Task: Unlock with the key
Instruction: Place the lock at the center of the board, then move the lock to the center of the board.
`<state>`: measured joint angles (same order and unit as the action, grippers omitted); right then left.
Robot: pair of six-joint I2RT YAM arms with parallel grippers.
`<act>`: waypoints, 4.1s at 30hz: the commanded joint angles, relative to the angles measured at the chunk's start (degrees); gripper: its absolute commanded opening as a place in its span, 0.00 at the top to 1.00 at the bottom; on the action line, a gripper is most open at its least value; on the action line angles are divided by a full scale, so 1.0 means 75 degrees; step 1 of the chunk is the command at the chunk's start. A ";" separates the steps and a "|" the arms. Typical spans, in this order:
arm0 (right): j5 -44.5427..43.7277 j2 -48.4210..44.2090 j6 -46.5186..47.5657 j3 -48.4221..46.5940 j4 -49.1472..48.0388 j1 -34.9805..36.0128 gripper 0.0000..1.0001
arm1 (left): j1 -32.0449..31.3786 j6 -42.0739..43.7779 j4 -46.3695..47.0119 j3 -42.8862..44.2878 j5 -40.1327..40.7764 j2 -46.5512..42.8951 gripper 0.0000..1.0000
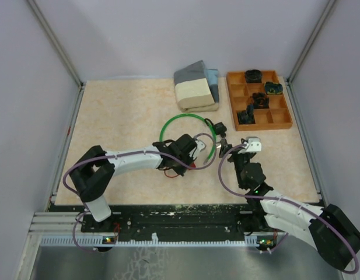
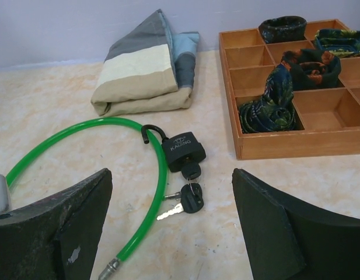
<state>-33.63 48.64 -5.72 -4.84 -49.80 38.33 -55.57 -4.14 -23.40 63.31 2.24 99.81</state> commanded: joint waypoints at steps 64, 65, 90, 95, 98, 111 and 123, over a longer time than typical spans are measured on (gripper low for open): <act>0.0588 0.0571 0.0052 -0.0351 -0.0341 -0.0045 0.16 | 0.2006 -0.2025 0.0168 0.0500 -0.1086 -0.0278 0.09; 0.0588 0.0599 0.0052 -0.0361 -0.0341 -0.0043 0.16 | 0.1874 -0.2040 0.0111 0.0571 -0.0879 -0.0208 0.10; 0.0524 0.0616 0.0100 -0.0386 -0.0297 -0.0045 0.16 | 0.0707 -0.1839 -0.0736 0.0756 -0.1033 0.0709 0.11; 0.0528 0.0616 0.0096 -0.0386 -0.0303 -0.0050 0.16 | 0.0705 -0.2071 -0.1060 0.0231 -0.0591 0.0027 0.12; 0.0546 0.0607 0.0083 -0.0386 -0.0308 -0.0049 0.16 | 0.0709 -0.2239 -0.1330 0.0232 -0.0203 -0.0358 0.11; 0.0536 0.0516 0.0075 -0.0380 -0.0261 -0.0048 0.16 | 0.2091 -0.3677 -0.2126 0.0047 0.1135 -0.1876 0.11; 0.0667 0.0485 -0.0025 -0.0385 -0.0268 -0.0048 0.16 | 0.4331 -0.4034 -0.2552 -0.0901 0.1686 -0.2166 0.12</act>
<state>-29.36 53.28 -5.19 -4.95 -49.67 38.33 -27.44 -33.50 -40.47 57.14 12.99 83.20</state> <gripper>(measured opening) 0.838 0.884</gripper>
